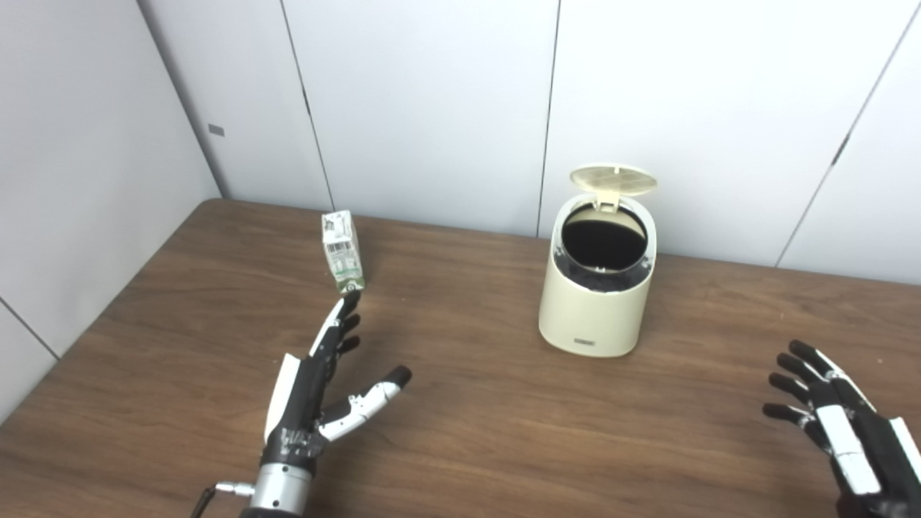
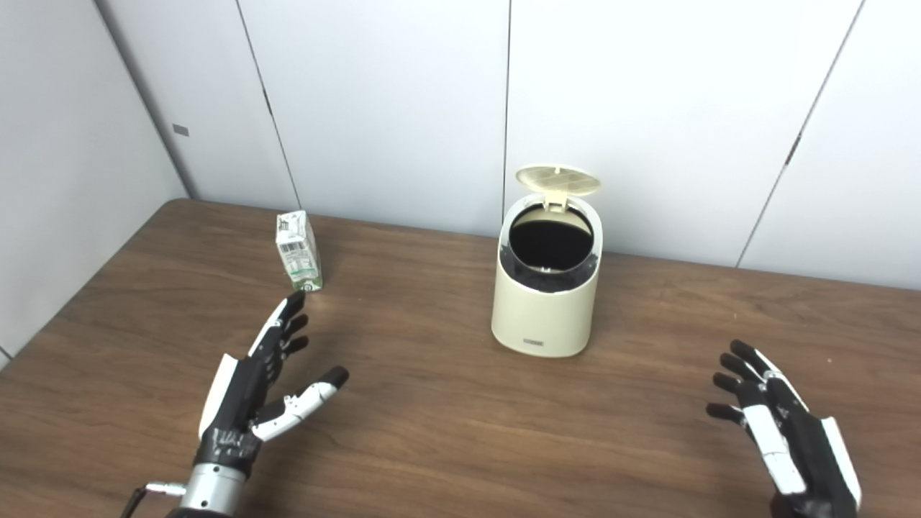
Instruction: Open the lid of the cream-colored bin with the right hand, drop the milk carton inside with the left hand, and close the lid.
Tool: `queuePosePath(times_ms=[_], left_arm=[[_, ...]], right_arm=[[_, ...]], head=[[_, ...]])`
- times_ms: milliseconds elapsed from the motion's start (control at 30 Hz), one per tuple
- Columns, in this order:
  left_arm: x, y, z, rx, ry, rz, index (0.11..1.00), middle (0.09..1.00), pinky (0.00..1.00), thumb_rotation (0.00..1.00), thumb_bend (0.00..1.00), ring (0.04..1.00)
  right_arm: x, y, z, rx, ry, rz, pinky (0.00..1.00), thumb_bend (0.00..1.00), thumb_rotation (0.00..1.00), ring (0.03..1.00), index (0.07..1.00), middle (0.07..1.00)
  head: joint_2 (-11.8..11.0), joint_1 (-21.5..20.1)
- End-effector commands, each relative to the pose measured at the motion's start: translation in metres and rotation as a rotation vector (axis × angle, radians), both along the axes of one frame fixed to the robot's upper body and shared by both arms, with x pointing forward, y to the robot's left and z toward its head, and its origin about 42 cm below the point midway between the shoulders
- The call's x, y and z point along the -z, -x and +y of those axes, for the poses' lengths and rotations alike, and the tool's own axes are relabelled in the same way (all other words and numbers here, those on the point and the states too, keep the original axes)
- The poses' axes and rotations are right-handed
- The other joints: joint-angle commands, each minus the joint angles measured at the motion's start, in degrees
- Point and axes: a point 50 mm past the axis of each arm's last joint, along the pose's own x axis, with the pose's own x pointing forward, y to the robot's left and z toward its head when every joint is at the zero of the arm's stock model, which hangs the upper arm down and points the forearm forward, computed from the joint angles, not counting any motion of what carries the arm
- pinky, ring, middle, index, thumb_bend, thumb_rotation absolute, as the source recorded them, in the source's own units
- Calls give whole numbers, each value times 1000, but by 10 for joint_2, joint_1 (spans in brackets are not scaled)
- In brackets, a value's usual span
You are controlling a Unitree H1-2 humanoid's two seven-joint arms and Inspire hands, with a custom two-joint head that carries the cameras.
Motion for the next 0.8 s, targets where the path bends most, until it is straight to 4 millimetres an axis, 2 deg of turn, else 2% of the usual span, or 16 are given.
queuePosePath(times_ms=[0,33,167,333,400,533,600,767], left_arm=[[-24,-11,12,-29,-51,-75,1000,974,943,320,753,949],[-29,-16,16,-43,-67,-85,1000,968,965,319,745,946],[-46,-32,33,-78,-92,-128,996,962,847,226,722,926],[-66,-51,51,-124,-173,-152,979,942,823,189,754,909],[-72,-60,59,-141,-211,-156,976,942,836,187,774,911],[-82,-78,78,-154,-256,-147,977,951,874,160,776,927],[-85,-89,86,-128,-260,-142,982,974,906,114,788,957],[-90,-116,95,-104,-296,-58,987,993,924,115,861,989]], right_arm=[[-17,-3,1,-4,15,-67,659,714,841,815,857,858],[-17,-3,2,-7,10,-66,665,716,838,817,857,860],[-16,-2,4,-9,7,-67,681,712,842,820,852,854],[-17,-2,6,1,-13,-68,697,689,854,833,865,861],[-17,-1,6,-10,-25,-73,694,676,859,831,867,860],[-17,-1,6,-33,-72,-85,760,680,838,880,909,906],[-19,-1,8,-29,-80,-88,767,659,829,887,907,911],[-26,0,13,-25,-96,-94,757,620,829,888,903,911]], head=[[0,2],[0,3],[1,2],[2,-5],[2,-7],[4,-11],[4,-11],[4,-15]])
